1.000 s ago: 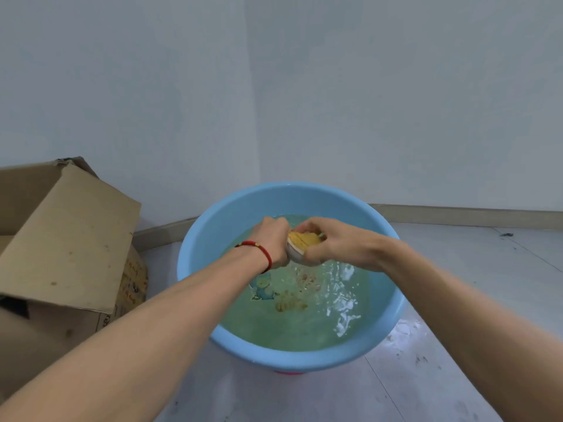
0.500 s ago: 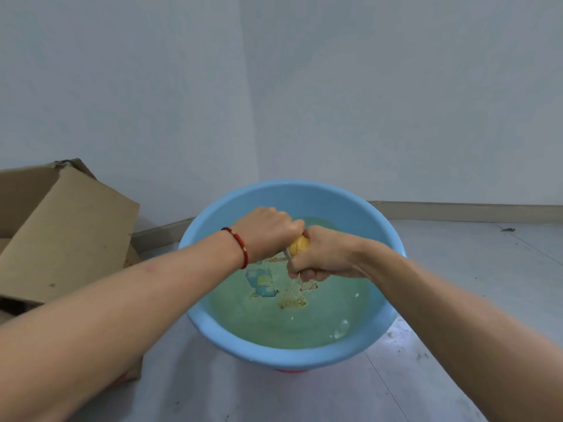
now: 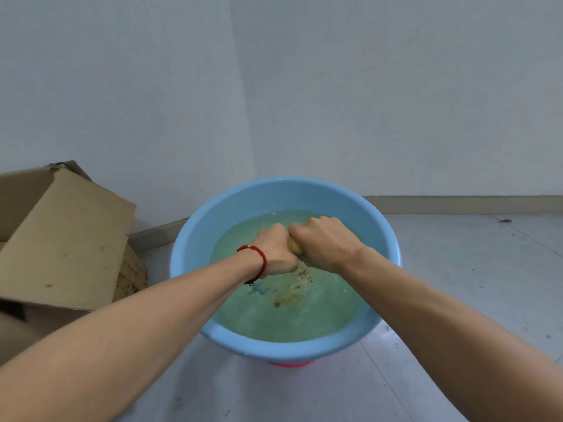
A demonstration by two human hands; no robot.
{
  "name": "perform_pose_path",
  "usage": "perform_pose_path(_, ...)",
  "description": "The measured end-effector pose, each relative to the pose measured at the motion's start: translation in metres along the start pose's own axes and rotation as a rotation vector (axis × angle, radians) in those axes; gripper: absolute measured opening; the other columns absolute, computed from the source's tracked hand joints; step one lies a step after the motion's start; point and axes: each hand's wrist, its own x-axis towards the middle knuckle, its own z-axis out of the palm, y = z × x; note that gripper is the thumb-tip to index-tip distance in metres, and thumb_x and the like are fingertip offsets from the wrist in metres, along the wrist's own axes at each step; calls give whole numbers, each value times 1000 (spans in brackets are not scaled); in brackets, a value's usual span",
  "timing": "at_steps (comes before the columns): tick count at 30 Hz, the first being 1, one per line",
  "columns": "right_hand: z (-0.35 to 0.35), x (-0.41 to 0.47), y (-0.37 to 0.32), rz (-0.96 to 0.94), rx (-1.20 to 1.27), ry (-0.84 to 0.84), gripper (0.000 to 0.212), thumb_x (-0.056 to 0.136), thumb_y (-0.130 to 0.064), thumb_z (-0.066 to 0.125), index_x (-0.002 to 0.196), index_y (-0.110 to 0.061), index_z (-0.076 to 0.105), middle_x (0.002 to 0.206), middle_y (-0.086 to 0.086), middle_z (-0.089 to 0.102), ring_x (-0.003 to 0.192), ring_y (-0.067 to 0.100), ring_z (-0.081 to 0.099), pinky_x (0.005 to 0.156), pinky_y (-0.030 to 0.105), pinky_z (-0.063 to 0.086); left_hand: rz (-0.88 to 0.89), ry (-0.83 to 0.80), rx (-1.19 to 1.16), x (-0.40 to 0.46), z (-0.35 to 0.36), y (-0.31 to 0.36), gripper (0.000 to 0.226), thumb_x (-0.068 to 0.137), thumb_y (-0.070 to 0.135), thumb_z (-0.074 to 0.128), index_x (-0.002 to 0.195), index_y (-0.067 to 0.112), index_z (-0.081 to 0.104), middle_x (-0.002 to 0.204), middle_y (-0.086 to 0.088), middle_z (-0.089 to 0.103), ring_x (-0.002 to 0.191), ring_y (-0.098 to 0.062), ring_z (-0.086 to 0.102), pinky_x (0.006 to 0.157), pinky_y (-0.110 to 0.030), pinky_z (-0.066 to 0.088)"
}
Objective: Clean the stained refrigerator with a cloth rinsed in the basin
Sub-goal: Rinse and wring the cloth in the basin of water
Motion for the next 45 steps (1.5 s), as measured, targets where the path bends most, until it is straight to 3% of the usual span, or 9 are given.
perform_pose_path(6,6,-1,19,-160,-63,116,37,57,-3,80,75,-11,49,54,4,49,39,27,26,47,19,3,-96,-161,-394,-8,5,0,11,65,-2,59,68,6,52,62,-12,37,43,-19,26,45,-21,21)
perform_pose_path(11,2,3,8,-47,17,50,22,91,-17,62,89,-15,41,70,-2,42,55,28,40,49,35,24,-68,-215,-321,-3,-9,-7,27,75,-4,62,65,14,46,57,-6,38,41,-18,26,41,-20,21)
perform_pose_path(15,-13,2,5,136,486,-220,23,81,-24,75,86,-23,53,78,-2,59,77,26,59,62,34,45,160,70,301,3,-26,-6,6,76,5,63,77,10,60,67,-5,63,52,-25,60,45,-33,51)
perform_pose_path(20,-24,-14,28,300,1671,-698,31,93,-19,58,120,-4,67,109,14,64,102,31,62,87,45,57,666,326,732,2,-37,-27,25,74,2,59,94,18,58,81,-4,58,68,-35,59,53,-36,38)
perform_pose_path(27,-17,-17,-1,216,1620,-678,20,86,-13,72,103,-12,62,78,-8,67,78,6,67,89,35,57,1024,502,665,0,-46,-39,20,83,1,53,96,11,65,85,-7,58,60,-27,56,42,-40,46)
perform_pose_path(32,-9,-9,-33,251,1979,-527,54,82,17,44,135,5,47,116,22,62,105,33,72,86,47,63,1043,502,706,-3,-55,-41,12,82,2,54,90,8,62,72,-7,53,48,-27,52,35,-35,42)
perform_pose_path(37,-17,-5,-32,309,1484,-543,17,90,3,63,105,-5,63,87,16,73,53,15,51,45,22,37,860,409,933,-12,-59,-39,32,60,0,77,68,14,49,52,-3,50,35,-25,43,38,-23,20)
perform_pose_path(41,-7,1,-41,348,853,-263,10,80,-12,68,73,-12,61,67,7,68,51,21,55,47,26,44,473,311,1007,-22,-38,-26,16,86,9,57,87,24,53,79,-3,63,66,-29,52,56,-33,35)
perform_pose_path(45,-3,2,-42,282,482,-107,8,84,-15,63,93,-14,62,82,6,63,70,31,63,58,36,51,245,302,690,-19,-20,-24,17,81,1,56,81,18,51,75,-4,48,77,-30,55,63,-35,41)
